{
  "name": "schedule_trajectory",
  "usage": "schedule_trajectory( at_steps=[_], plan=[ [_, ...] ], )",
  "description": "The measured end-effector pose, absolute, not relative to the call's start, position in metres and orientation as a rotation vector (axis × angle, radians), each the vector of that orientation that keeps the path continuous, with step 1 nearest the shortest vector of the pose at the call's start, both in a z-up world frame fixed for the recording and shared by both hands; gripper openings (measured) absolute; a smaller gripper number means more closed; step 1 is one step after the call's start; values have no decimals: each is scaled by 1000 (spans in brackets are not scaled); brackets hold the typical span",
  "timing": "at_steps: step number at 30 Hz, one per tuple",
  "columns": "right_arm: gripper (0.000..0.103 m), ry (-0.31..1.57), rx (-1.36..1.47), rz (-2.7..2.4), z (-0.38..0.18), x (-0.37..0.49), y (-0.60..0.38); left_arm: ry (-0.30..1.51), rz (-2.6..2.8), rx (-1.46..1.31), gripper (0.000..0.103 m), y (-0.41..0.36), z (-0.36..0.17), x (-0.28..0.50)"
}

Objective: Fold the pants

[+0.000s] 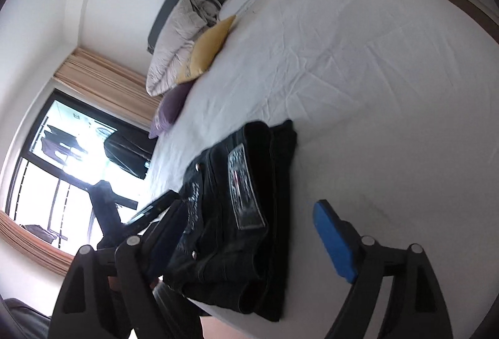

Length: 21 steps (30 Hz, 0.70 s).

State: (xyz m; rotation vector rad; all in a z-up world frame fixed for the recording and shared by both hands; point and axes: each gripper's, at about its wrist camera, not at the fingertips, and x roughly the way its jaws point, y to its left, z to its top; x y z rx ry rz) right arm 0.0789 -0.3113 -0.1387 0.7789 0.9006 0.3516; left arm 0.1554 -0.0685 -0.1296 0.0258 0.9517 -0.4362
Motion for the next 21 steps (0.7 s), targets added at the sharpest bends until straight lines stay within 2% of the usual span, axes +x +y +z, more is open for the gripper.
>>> schedule_trajectory(
  at_steps=[3,10,15,21],
  plan=[
    [85,932,799,339,-146,83,-311,945,-426,27,76,-64,-120,148],
    [91,1025,792,337,-161,98,-300,923,-360,32,90,-42,-102,135],
    [97,1042,758,358,-164,112,-286,955,-310,-6,90,-14,-111,135],
    [98,1097,658,403,-165,126,-257,1020,-303,-63,90,8,-131,137]
  ],
)
